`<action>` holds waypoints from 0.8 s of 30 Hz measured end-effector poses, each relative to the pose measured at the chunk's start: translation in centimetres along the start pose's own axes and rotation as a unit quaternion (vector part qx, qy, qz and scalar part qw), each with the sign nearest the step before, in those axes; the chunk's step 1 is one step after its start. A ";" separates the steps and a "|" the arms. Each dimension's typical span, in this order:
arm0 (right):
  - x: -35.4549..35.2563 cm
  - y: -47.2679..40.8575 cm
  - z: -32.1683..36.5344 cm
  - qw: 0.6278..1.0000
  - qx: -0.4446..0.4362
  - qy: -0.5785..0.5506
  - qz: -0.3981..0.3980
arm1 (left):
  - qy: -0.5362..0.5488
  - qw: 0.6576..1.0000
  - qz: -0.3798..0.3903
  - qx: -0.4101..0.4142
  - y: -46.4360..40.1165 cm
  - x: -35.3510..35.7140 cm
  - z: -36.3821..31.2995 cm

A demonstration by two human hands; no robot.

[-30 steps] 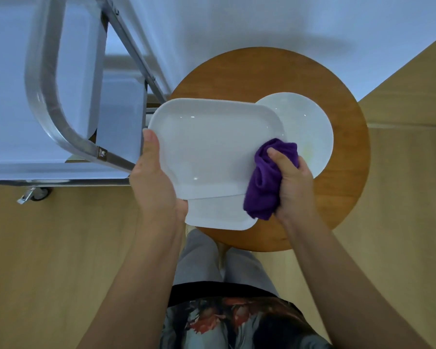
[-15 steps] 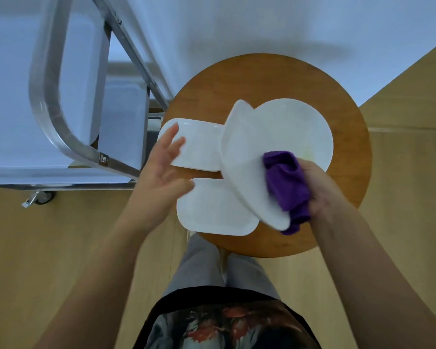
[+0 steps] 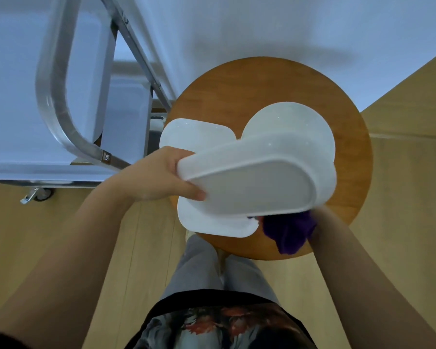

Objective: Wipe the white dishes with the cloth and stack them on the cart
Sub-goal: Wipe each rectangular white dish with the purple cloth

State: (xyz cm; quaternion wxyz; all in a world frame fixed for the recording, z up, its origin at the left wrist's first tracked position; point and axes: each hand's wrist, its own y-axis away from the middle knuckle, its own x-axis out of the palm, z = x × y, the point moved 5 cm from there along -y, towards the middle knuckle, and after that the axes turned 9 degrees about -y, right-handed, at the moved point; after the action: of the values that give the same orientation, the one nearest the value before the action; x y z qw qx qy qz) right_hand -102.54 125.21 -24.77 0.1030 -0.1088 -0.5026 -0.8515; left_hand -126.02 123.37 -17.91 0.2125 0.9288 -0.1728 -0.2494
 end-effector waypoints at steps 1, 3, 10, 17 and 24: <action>-0.1 -0.1 0.7 0.999 -0.024 -0.029 -0.023 | 0.045 0.999 0.002 0.014 0.5 -0.2 -0.1; 0.4 0.3 1.9 0.992 -0.096 -0.087 0.001 | 0.129 0.991 0.013 0.038 1.4 0.0 -0.1; -2.5 4.5 8.0 0.861 -0.470 -0.167 -0.099 | 0.349 0.936 -0.032 0.042 1.4 0.9 1.5; 4.0 11.6 9.5 0.654 -0.724 0.215 -0.047 | 0.381 0.907 -0.179 0.007 0.8 0.0 1.9; 14.4 6.4 1.6 0.562 -0.583 0.585 0.039 | 0.371 0.900 -0.221 -0.048 0.3 2.5 0.4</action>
State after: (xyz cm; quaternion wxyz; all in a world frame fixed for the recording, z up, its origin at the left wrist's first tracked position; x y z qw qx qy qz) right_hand -114.33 122.65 -14.46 0.3218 0.3576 0.2791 -0.8311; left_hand -124.30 121.94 -19.08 0.2448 0.9571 0.1408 0.0649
